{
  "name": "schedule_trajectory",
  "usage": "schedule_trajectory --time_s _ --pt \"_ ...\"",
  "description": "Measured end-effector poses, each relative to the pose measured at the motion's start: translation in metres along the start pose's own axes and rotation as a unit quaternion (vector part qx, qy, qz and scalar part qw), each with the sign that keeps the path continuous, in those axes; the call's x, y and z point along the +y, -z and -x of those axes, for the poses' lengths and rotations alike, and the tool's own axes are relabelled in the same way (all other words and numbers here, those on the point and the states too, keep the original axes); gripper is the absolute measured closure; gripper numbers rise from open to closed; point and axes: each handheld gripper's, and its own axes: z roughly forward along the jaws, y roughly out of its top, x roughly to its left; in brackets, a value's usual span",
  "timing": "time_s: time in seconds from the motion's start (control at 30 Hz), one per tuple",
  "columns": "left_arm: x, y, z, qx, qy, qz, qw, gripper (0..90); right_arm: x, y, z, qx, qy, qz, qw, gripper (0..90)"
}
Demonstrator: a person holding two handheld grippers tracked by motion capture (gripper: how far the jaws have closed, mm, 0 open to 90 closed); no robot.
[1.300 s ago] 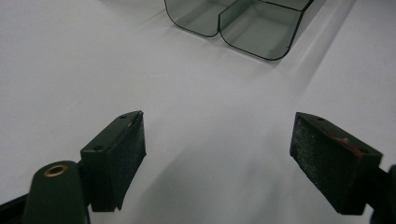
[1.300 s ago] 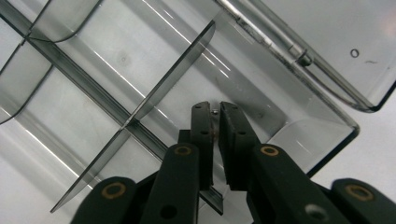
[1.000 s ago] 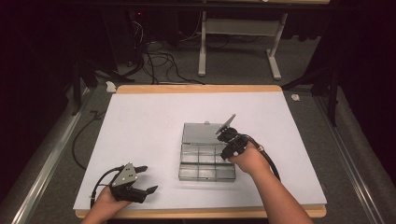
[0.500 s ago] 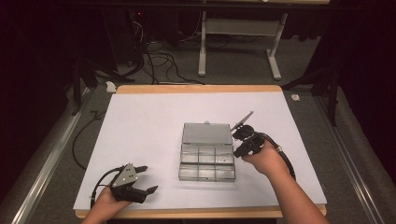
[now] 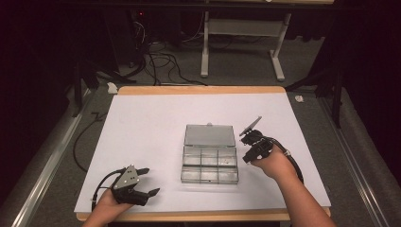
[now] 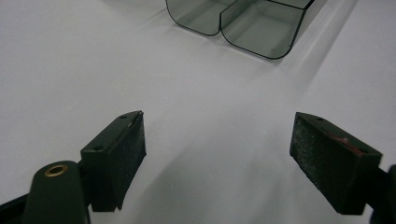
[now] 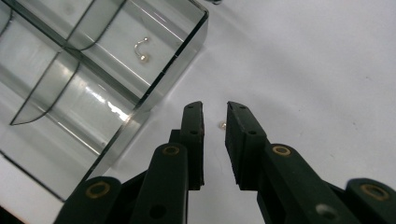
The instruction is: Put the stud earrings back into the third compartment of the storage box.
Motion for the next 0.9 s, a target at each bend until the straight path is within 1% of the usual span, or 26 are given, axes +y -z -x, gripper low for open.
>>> schedule_trajectory --time_s 0.03,0.1,0.13,0.17,0.27,0.3,0.33,0.43,0.53,0.6,0.63,0.67,0.77,0.9 --pt "0.0 0.0 0.0 0.001 -0.001 0.0 1.0 18.9 0.0 -0.004 0.002 0.003 0.0 -0.002 1.0 78.6" --pt "0.0 0.001 0.001 0.002 -0.004 0.002 1.0 19.0 -0.001 -0.006 0.003 0.004 0.0 -0.004 1.0 78.6" --pt "0.0 0.001 0.001 0.002 -0.003 0.002 1.0 19.0 -0.001 -0.008 0.003 0.002 -0.009 -0.009 0.9999 78.6" --pt "0.0 0.0 0.0 0.0 -0.001 0.0 1.0 19.0 -0.001 -0.01 0.004 0.003 -0.002 -0.009 1.0 78.6" --pt "0.0 0.0 0.001 0.003 -0.002 -0.002 1.0 19.0 -0.002 -0.013 0.005 0.007 -0.008 -0.011 0.9999 78.7" --pt "0.0 0.0 0.001 0.004 -0.004 -0.001 1.0 19.0 -0.002 -0.015 0.005 0.008 -0.008 -0.011 0.9999 78.7" --pt "0.0 0.0 0.001 0.004 -0.005 -0.001 1.0 19.0 -0.002 -0.016 0.007 0.008 0.001 -0.01 0.9999 78.7" --pt "0.0 -0.001 0.0 0.002 0.0 -0.004 1.0 19.1 -0.002 -0.02 0.007 0.009 -0.001 -0.014 0.9999 79.2" --pt "0.0 0.0 0.001 0.005 -0.004 0.0 1.0 19.0 -0.002 -0.024 0.009 0.008 0.002 -0.018 0.9998 79.8" --pt "0.0 0.0 0.001 0.003 -0.002 -0.001 1.0 19.0 -0.001 -0.026 0.01 0.008 0.003 -0.021 0.9997 80.3" --pt "0.0 0.0 0.0 0.002 0.0 -0.001 1.0 19.0 0.0 -0.027 0.01 0.008 0.002 -0.021 0.9997 80.5" --pt "0.0 0.0 0.0 0.002 0.0 -0.001 1.0 19.0 0.0 -0.028 0.01 0.008 0.005 -0.019 0.9998 80.7" --pt "0.0 0.0 0.001 0.005 -0.004 0.002 1.0 19.0 0.001 -0.029 0.01 0.005 0.003 -0.024 0.9997 81.7" --pt "0.0 0.0 0.0 0.003 -0.001 -0.002 1.0 19.0 0.0 -0.029 0.011 0.006 0.008 -0.023 0.9997 82.2"
